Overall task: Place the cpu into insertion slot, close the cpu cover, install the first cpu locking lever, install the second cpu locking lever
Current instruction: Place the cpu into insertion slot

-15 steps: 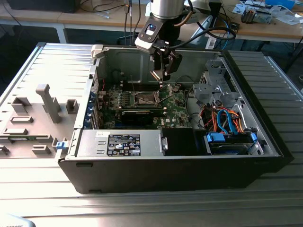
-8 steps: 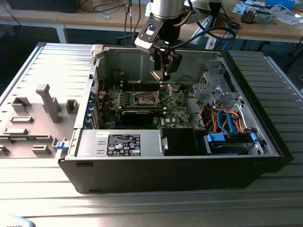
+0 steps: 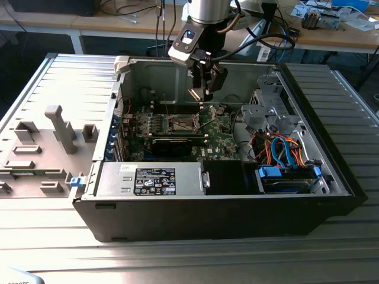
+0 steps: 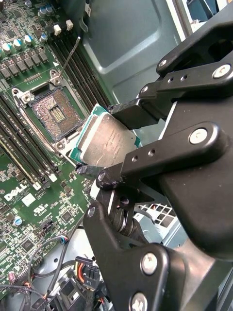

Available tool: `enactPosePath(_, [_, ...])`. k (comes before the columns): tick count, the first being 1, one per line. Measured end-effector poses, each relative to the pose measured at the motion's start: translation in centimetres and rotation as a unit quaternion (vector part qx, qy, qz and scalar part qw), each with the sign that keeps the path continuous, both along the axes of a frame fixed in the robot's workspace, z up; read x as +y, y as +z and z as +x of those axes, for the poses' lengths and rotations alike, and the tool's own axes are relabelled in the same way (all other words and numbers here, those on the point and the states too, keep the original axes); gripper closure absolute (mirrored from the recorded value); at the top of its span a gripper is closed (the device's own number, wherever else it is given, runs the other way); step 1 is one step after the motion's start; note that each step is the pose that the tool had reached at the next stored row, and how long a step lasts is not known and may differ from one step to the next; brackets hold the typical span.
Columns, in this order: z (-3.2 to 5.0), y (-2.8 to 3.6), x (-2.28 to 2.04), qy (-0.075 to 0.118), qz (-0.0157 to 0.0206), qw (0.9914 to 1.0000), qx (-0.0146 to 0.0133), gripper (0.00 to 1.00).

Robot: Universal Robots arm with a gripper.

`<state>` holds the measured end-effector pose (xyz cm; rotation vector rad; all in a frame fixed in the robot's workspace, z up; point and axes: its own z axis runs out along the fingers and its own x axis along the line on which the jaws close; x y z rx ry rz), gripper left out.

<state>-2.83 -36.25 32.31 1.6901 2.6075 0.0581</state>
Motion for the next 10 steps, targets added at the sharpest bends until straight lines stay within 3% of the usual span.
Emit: enactPosePath(10, [0.00,0.00,0.00,-0.002,-0.0001,1.00000,0.0000,0.45])
